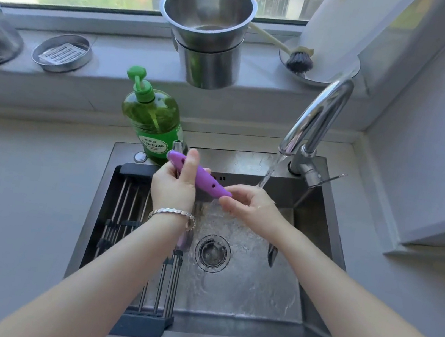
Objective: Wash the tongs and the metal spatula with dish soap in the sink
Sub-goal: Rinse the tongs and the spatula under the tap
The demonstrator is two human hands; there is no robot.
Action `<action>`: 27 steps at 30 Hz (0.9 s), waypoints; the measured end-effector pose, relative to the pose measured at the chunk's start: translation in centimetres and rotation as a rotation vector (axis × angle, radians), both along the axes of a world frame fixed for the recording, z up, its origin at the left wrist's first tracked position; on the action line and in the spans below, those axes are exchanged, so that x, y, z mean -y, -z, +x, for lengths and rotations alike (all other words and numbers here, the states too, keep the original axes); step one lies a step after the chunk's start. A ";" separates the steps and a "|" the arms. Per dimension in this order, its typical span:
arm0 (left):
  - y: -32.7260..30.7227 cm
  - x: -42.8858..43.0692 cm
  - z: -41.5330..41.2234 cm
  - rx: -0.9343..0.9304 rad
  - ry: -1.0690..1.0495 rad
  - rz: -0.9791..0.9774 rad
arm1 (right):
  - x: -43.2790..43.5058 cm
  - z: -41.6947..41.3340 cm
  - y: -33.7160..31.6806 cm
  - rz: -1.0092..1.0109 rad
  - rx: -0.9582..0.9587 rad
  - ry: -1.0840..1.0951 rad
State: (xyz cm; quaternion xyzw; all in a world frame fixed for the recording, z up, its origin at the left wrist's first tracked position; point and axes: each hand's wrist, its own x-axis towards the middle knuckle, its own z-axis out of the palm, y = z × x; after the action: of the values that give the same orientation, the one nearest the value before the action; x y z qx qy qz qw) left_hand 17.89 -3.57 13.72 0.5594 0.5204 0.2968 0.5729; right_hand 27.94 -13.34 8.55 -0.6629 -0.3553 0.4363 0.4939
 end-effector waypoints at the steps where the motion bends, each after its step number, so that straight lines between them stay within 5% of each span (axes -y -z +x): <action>1: 0.1 -0.1 -0.1 0.046 -0.057 -0.068 | 0.1 -0.1 0.3 -0.019 0.037 0.014; 7: -0.2 -1.3 -1.4 0.353 -0.273 -0.289 | 3.0 -0.5 1.9 -0.029 0.441 0.345; 11: -0.2 -1.5 -2.2 0.388 -0.308 -0.310 | 5.0 -0.4 2.9 -0.121 0.454 0.488; 14: 0.1 -1.3 -2.3 0.383 -0.307 -0.301 | 5.1 -1.1 2.8 -0.305 0.440 0.399; 18: 0.4 -0.2 -2.3 0.335 -0.291 -0.264 | 3.4 -3.9 2.1 -0.427 0.651 0.183; 27: 1.5 1.6 -1.3 0.308 -0.288 -0.326 | 3.5 -6.2 1.4 -0.134 0.913 -0.047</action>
State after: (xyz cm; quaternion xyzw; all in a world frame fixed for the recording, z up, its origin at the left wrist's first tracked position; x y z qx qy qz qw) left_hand 16.60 -5.16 12.26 0.3284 0.5422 0.3692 0.6796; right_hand 21.78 -16.84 7.19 -0.8095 -0.5225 0.1327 0.2327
